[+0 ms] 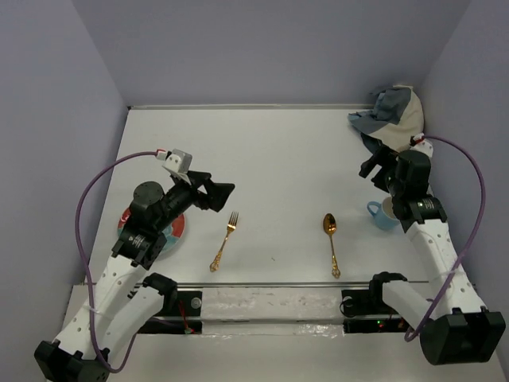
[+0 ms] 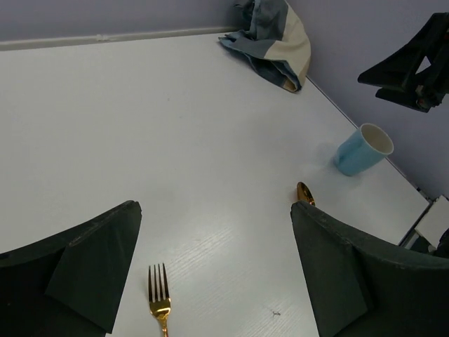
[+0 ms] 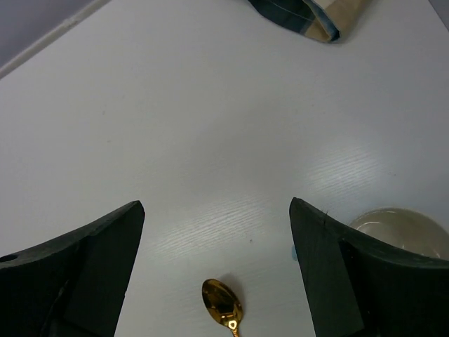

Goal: Set the dinner table for one person

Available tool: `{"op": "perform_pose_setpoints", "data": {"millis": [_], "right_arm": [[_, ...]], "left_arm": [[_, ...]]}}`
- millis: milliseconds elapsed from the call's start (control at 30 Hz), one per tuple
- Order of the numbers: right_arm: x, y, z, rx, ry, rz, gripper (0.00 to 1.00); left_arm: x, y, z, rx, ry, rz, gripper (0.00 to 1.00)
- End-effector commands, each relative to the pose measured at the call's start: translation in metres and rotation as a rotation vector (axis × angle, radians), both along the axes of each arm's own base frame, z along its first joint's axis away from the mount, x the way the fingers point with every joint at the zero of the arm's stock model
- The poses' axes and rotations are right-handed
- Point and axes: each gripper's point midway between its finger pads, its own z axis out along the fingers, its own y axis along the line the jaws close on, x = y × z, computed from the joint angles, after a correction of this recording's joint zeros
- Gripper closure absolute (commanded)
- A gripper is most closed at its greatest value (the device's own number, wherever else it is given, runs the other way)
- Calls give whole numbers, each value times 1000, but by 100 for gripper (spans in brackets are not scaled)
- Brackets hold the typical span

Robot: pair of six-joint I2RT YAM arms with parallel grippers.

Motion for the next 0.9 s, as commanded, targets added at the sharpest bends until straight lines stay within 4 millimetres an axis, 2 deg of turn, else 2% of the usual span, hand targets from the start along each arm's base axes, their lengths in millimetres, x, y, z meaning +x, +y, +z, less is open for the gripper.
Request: {"op": "perform_pose_setpoints", "data": {"millis": [0, 67, 100, 133, 167, 200, 233, 267, 300, 333, 400, 433, 500, 533, 567, 633, 667, 700, 767, 800, 867], "right_arm": [[32, -19, 20, -41, -71, -105, 10], [47, -26, 16, -58, -59, -143, 10], [48, -29, 21, -63, -70, -156, 11], [58, -32, 15, -75, -60, -175, 11], [67, -37, 22, -72, -77, -189, 11], [78, -41, 9, -73, -39, -195, 11], [86, -40, 6, -72, -33, -195, 11], [97, -47, 16, -72, -54, -210, 11], [105, -51, 11, -74, -40, -217, 11], [117, -61, -10, -82, 13, -238, 11], [133, -70, -20, -75, 37, -244, 11], [146, -79, -32, -79, 66, -256, 11], [159, -94, -43, -77, 87, -281, 11], [169, -100, -39, -69, 76, -287, 11], [174, -112, -59, -61, 116, -318, 11], [181, -121, -62, -63, 117, -343, 11], [183, -132, -64, -68, 120, -370, 11], [184, -144, -76, -84, 147, -396, 11], [190, -155, -81, -88, 157, -406, 11], [190, -166, -97, -76, 188, -416, 11], [196, -175, -104, -53, 195, -413, 11]], "left_arm": [[-3, 1, 12, 5, -51, -21, 1], [-4, 1, 13, 3, -56, -23, 1], [-5, 0, 12, 2, -54, -29, 1], [-5, -1, 10, 2, -49, -36, 1], [-6, -2, 10, 2, -50, -39, 1], [-6, -2, 10, 0, -50, -41, 1], [-7, -2, 12, -2, -55, -39, 1], [-6, -1, 12, -3, -54, -33, 1], [-6, -1, 11, -3, -54, -30, 1], [-6, 0, 11, -3, -55, -24, 1], [-5, 2, 10, -2, -50, -10, 1], [-3, 2, 8, 1, -44, -4, 1], [-2, 4, 7, 3, -39, 6, 1], [-2, 4, 7, 4, -37, 8, 1], [-1, 4, 7, 4, -34, 13, 1], [1, 6, 5, 12, -30, 29, 1], [3, 7, 4, 15, -26, 32, 1], [3, 6, 2, 19, -22, 31, 1], [4, 6, 2, 19, -20, 31, 1], [5, 6, 2, 22, -19, 30, 1], [6, 6, 0, 27, -15, 32, 1]]}}
